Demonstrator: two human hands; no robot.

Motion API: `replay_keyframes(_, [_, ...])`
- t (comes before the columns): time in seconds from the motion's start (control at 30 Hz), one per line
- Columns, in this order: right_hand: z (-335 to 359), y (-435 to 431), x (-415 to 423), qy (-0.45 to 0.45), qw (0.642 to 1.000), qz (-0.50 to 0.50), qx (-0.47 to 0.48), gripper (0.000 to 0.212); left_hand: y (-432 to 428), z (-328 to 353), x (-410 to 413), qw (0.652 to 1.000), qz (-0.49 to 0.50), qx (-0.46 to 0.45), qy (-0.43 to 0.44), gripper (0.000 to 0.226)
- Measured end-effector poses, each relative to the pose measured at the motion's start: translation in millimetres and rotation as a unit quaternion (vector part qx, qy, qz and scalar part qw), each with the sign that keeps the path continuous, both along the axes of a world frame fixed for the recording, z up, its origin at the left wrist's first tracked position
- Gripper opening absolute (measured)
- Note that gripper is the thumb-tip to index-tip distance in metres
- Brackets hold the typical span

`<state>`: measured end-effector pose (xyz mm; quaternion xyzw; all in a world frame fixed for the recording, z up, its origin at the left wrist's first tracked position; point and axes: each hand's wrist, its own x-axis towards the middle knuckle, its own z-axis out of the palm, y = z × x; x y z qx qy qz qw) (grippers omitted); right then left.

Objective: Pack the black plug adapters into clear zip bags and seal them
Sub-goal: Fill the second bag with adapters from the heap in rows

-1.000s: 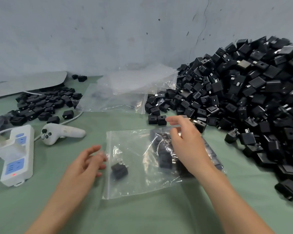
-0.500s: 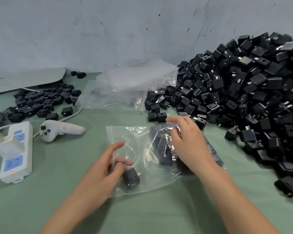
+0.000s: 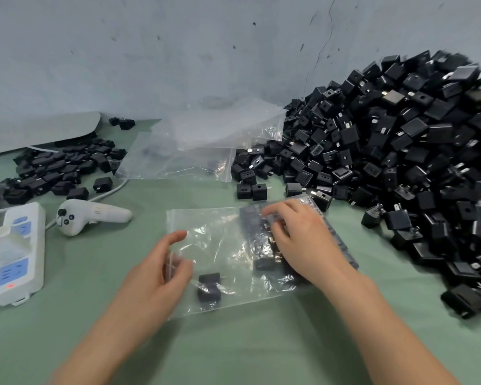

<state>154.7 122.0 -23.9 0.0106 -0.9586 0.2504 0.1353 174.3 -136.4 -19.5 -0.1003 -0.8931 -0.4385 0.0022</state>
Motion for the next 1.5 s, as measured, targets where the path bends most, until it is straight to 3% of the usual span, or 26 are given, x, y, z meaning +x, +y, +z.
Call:
replay_keyframes(0.13, [0,1,2,-0.017,1.0,-0.006,0.004,0.029,8,-3,4,0.995,-0.059,-0.075,-0.002,0.042])
replay_keyframes(0.37, [-2,2,2,-0.036,0.999,-0.003,0.014,0.03,8,1,3,0.991,-0.085,0.052,-0.088,0.063])
replay_keyframes(0.53, [-5,1,2,-0.032,0.999,-0.003,0.028,0.03,10,4,-2,0.988,-0.087,0.07,-0.107,0.037])
replay_keyframes(0.83, [-8,0,1,-0.03,0.999,-0.004,0.027,0.031,19,4,-2,0.959,-0.094,0.164,-0.213,0.047])
replay_keyframes(0.97, [-8,2,1,-0.032,0.999,0.0,0.026,0.031,24,8,-3,0.967,-0.118,0.097,-0.205,0.041])
replay_keyframes(1.13, [-10,4,3,-0.021,0.999,0.013,0.041,0.03,24,13,-6,0.957,-0.136,0.111,-0.231,0.04])
replay_keyframes(1.3, [-12,0,3,-0.012,0.999,0.015,0.042,0.03,23,11,-12,0.958,-0.142,0.082,-0.237,0.059])
replay_keyframes(1.5, [-13,-2,5,-0.015,0.999,0.01,0.045,0.031,25,13,-10,0.954,-0.179,0.044,-0.236,0.043])
